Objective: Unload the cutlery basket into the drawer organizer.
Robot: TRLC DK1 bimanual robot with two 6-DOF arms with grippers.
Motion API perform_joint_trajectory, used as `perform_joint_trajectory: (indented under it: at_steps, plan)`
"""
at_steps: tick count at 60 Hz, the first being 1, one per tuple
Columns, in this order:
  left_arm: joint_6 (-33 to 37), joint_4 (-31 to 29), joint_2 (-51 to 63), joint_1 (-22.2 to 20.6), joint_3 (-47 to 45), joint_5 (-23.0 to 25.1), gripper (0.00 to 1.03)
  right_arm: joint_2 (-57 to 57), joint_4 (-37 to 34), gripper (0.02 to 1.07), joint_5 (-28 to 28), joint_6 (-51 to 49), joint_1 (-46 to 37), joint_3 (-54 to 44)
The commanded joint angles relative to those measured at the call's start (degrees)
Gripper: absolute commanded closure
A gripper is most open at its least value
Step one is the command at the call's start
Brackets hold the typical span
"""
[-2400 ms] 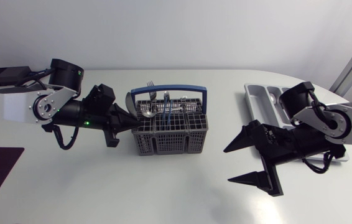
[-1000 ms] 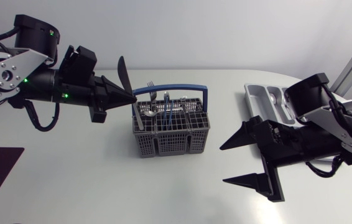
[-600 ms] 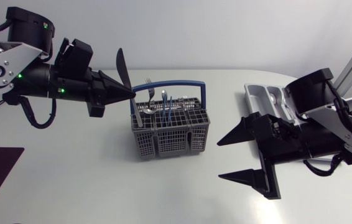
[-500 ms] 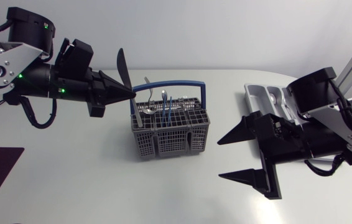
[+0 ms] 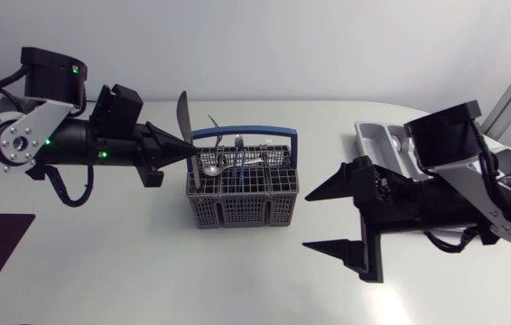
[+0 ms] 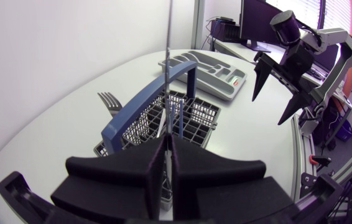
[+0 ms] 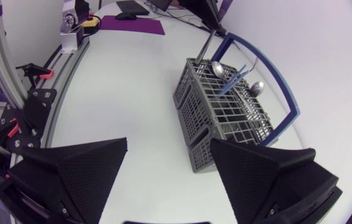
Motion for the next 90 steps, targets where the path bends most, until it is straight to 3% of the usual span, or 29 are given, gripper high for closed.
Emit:
perform_joint_trajectory:
  at_steps: [1, 21, 49, 90]
  plan:
    - [-3.0, 2.9, -2.7, -0.5, -2.9, -0.6, 1.0, 2.8, 3.3, 0.11, 1.8, 5.2, 2.6, -1.3]
    - [-9.6, 9.4, -8.7, -2.4, -8.4, -6.3, 1.0, 13.0, 13.9, 0.11, 12.9, 16.6, 13.4, 3.1]
    - [-15.1, 16.9, -15.0, -10.3, -16.5, -21.1, 1.0, 24.1, 19.5, 0.11, 24.3, 31.2, 21.3, 13.0]
    - [-15.9, 12.3, -16.4, -11.1, -9.8, -23.1, 1.0, 29.0, 24.3, 0.11, 27.1, 34.1, 23.2, 14.0]
